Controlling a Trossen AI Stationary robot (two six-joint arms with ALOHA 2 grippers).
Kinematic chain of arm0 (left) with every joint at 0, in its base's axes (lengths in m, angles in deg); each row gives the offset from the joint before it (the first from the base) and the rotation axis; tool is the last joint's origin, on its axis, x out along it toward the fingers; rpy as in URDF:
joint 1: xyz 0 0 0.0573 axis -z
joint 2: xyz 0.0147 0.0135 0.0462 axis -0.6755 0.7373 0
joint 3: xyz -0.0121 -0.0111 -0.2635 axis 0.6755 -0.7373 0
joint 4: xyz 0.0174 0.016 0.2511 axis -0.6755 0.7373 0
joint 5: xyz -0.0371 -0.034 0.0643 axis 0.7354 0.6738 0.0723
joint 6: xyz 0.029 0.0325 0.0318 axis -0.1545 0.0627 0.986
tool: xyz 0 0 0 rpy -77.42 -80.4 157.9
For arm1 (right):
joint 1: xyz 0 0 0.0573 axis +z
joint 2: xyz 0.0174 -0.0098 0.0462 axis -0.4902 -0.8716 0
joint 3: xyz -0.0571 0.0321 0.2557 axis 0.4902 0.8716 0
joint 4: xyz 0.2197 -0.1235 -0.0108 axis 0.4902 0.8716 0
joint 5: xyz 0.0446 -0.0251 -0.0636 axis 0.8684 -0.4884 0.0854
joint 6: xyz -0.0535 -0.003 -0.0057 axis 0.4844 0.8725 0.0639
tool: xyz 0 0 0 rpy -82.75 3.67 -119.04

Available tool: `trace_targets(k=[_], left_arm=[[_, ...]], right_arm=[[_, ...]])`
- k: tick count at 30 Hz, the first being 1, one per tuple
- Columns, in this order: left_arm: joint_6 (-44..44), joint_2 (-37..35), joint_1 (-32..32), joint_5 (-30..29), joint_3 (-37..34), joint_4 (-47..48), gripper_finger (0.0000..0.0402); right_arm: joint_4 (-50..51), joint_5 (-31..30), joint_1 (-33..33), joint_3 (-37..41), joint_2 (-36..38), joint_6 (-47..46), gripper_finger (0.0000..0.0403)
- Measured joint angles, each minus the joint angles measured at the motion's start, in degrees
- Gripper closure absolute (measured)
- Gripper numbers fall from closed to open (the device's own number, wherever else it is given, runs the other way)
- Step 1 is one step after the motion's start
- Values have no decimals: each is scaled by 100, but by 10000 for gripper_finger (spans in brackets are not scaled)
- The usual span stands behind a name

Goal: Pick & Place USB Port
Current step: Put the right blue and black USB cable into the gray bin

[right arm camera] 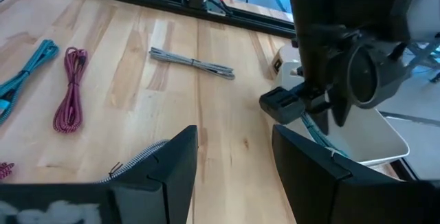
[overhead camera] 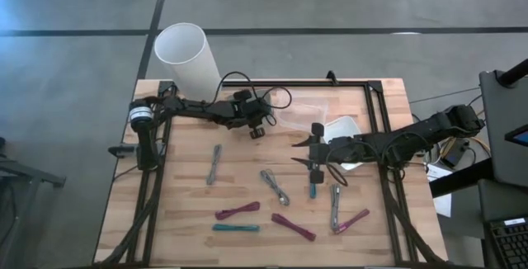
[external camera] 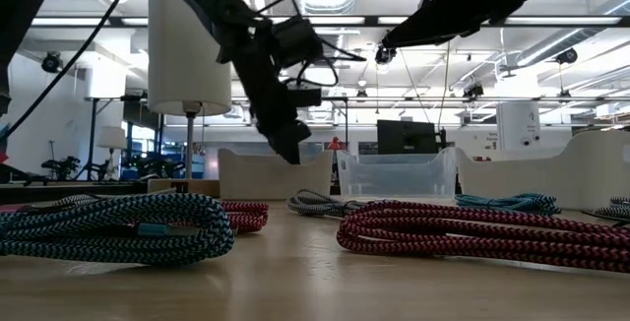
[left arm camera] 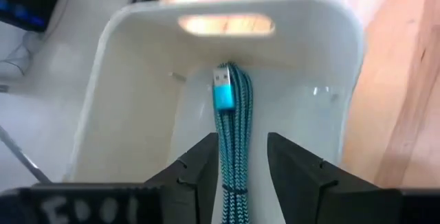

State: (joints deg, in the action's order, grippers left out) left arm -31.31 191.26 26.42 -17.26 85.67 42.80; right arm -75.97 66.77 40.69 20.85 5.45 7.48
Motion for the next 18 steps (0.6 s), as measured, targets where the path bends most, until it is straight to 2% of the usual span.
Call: trace_targets(k=[4,11,18], left_arm=[[-1,-9,167,-367,368,280,268],[-260,-13,560,-397,975,1521,268],[-707,-140,1109,-398,1110,2638,269]], right_arm=[[16,0,0,0,0,-30,218],[290,-1,0,-2,-2,-291,218],[416,0,0,0,-2,-552,218]])
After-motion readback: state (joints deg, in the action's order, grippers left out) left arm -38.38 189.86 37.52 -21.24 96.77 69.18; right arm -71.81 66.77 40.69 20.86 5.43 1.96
